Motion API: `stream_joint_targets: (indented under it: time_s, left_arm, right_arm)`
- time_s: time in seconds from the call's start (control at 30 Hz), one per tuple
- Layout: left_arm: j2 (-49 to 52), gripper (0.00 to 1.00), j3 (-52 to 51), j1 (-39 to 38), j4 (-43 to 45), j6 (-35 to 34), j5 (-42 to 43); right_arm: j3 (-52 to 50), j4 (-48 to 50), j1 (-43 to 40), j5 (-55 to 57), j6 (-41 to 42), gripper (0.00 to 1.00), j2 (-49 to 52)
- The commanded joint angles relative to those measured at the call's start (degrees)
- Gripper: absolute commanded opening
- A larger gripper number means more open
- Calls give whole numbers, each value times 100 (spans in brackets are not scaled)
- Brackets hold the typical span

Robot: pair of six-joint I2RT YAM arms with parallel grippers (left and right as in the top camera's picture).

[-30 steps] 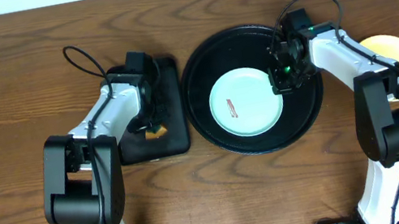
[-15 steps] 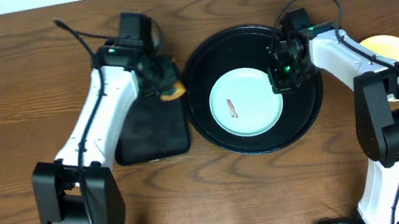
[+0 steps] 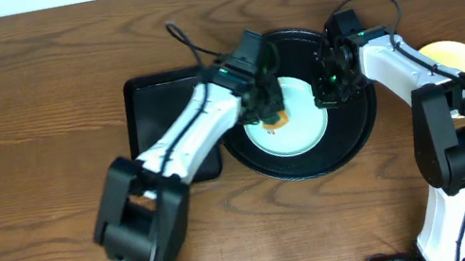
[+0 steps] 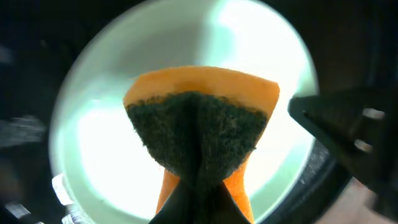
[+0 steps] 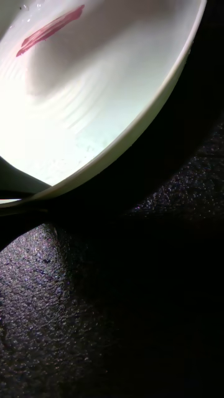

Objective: Clean dirty plates on tray and stack at the side
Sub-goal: 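Scrub the green plate with the sponge while right gripper holds rim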

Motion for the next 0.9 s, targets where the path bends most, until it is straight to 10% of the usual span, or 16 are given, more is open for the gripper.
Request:
stream_joint_targets:
  time_s: [0.0, 0.17, 0.6, 0.87]
  left_arm:
    - [409, 7, 57, -188, 223, -726, 44]
    - [874, 7, 57, -323, 428, -590, 72]
    - [1051, 8, 59, -17, -323, 739, -3637]
    - [1054, 7, 57, -33, 221, -98, -1735]
  right_arm:
    - [-39, 96, 15, 682, 103, 1, 179]
    - [-39, 72, 15, 667, 42, 1, 179]
    - [-39, -59, 15, 667, -44, 1, 179]
    - [-39, -81, 15, 667, -42, 1, 179]
